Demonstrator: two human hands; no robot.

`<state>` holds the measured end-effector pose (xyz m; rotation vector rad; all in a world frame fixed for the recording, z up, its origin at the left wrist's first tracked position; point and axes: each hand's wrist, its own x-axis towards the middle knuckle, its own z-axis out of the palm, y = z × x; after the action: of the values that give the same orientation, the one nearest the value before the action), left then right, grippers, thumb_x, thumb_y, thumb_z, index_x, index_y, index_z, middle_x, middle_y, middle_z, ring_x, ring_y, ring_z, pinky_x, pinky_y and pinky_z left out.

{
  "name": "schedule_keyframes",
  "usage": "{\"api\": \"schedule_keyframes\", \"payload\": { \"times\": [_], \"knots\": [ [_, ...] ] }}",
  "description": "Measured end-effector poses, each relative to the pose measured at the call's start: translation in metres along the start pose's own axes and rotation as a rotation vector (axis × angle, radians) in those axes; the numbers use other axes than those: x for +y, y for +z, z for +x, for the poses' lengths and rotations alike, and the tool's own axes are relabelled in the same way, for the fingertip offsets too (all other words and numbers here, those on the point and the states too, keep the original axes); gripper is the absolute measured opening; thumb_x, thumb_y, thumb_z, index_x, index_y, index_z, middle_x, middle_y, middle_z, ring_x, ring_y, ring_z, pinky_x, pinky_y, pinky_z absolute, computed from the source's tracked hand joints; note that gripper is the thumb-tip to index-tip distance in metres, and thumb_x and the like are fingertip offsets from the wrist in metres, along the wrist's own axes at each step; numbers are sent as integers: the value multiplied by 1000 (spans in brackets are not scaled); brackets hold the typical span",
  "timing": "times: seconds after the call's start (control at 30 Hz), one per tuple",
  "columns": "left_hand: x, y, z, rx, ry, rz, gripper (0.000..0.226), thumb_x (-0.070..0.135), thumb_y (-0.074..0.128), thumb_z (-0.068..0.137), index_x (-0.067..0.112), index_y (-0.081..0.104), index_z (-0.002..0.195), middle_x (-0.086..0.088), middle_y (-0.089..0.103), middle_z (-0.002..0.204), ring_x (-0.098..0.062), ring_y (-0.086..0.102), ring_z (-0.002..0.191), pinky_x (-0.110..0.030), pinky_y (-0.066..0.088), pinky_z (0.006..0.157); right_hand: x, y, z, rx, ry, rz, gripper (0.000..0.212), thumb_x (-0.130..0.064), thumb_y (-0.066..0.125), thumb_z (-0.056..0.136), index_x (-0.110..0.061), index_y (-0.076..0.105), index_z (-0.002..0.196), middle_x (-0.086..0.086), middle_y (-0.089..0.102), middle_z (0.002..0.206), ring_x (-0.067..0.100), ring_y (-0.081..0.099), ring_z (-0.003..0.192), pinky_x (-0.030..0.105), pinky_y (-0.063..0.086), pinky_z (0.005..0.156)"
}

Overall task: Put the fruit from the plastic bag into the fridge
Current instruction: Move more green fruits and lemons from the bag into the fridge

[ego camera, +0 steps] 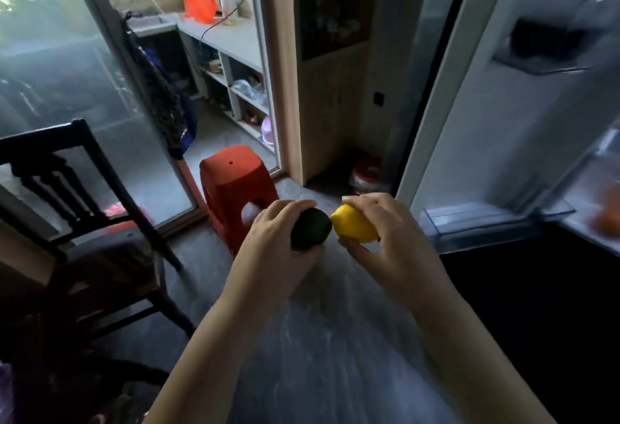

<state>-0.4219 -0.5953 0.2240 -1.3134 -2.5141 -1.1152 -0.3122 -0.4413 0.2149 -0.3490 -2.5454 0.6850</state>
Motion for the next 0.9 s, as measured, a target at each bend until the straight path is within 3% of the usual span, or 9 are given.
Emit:
{"api": "schedule_keyframes", "payload": {
  "times": [0.13, 0.2, 0.33, 0.6, 0.9],
  "knots": [
    [66, 45, 15, -93, 62, -97, 53, 28, 76, 71, 25, 58, 122, 14, 55, 110, 9, 46, 98, 0, 30, 83, 44, -63, -39, 42, 95, -39, 57, -48, 61, 84, -27, 45, 134, -8, 47, 127, 5, 42, 110, 21, 37, 87],
    [105, 75, 20, -143, 107, -123, 54, 27, 77, 72, 25, 57, 123, 11, 56, 114, 6, 47, 100, 2, 28, 84, 70, -99, -64, 67, 140, -67, 56, -47, 61, 84, -27, 46, 133, -8, 47, 126, 7, 43, 110, 23, 40, 87],
    [188, 138, 32, -244, 210, -195, 56, 24, 77, 72, 24, 56, 124, 9, 56, 116, -5, 51, 104, -9, 35, 87, 125, -171, -115, 197, 230, -126, 53, -40, 68, 80, -24, 52, 128, -5, 52, 123, 14, 49, 112, 31, 44, 94],
    [335, 245, 37, -407, 442, -326, 58, 25, 76, 73, 27, 53, 126, 11, 54, 118, -5, 49, 108, -18, 36, 92, 202, -284, -219, 400, 408, -286, 55, -31, 74, 76, -21, 54, 126, -3, 53, 122, 17, 51, 109, 33, 47, 93],
    [444, 334, 58, -577, 671, -408, 54, 24, 74, 75, 27, 54, 124, 13, 53, 118, 0, 46, 108, -17, 38, 93, 262, -355, -284, 566, 615, -366, 51, -30, 72, 79, -25, 53, 126, -11, 52, 118, 7, 47, 106, 18, 40, 90]
  ]
}}
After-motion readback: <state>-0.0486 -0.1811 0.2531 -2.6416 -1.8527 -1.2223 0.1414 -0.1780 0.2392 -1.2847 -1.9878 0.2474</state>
